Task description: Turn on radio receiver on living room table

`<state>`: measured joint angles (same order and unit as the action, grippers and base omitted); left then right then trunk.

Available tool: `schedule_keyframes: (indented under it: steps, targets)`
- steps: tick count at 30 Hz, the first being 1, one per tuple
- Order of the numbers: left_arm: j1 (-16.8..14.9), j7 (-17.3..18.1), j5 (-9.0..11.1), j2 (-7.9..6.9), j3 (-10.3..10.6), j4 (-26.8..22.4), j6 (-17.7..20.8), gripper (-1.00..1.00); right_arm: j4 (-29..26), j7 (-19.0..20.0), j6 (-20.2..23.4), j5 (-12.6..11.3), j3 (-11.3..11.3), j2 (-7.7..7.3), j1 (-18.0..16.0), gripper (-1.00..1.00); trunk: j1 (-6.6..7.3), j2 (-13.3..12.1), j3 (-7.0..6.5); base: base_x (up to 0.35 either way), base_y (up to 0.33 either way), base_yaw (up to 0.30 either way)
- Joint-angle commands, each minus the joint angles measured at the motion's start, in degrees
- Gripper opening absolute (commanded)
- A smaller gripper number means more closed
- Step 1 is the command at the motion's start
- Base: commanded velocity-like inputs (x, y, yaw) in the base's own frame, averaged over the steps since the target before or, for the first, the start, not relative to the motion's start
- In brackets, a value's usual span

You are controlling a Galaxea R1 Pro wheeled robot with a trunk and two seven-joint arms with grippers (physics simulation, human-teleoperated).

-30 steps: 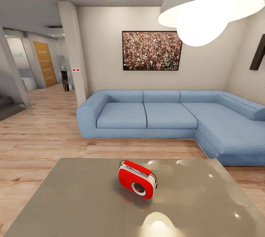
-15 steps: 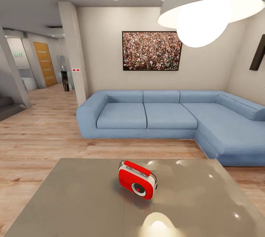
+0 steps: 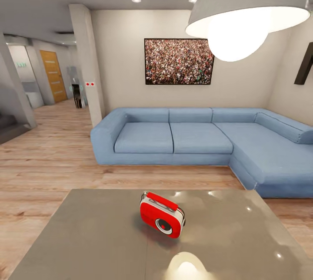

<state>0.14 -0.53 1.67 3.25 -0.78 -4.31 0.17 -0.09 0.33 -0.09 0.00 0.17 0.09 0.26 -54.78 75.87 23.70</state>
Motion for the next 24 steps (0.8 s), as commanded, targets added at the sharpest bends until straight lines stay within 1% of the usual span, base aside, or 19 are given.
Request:
schedule_keyframes:
  steps: [1,12,24]
  targets:
    - [-0.01,0.00,0.02,0.00,0.01,0.00,0.00,1.00,0.00,0.01,0.00,0.00,0.00,0.00,0.00,1.00,0.23,-0.42,-0.19,0.000,0.000,0.000]
    - [0.01,0.00,0.04,-0.03,0.04,0.00,0.01,1.00,0.00,-0.02,-0.09,0.00,0.04,-0.03,0.00,1.00,2.64,-4.83,-2.11,0.000,0.000,0.000]
    - [0.01,0.00,0.00,-0.09,0.07,0.00,-0.08,1.00,-0.01,0.20,-0.60,0.00,0.09,-0.09,0.00,1.00,5.28,-9.64,-3.23,0.000,0.000,0.000]
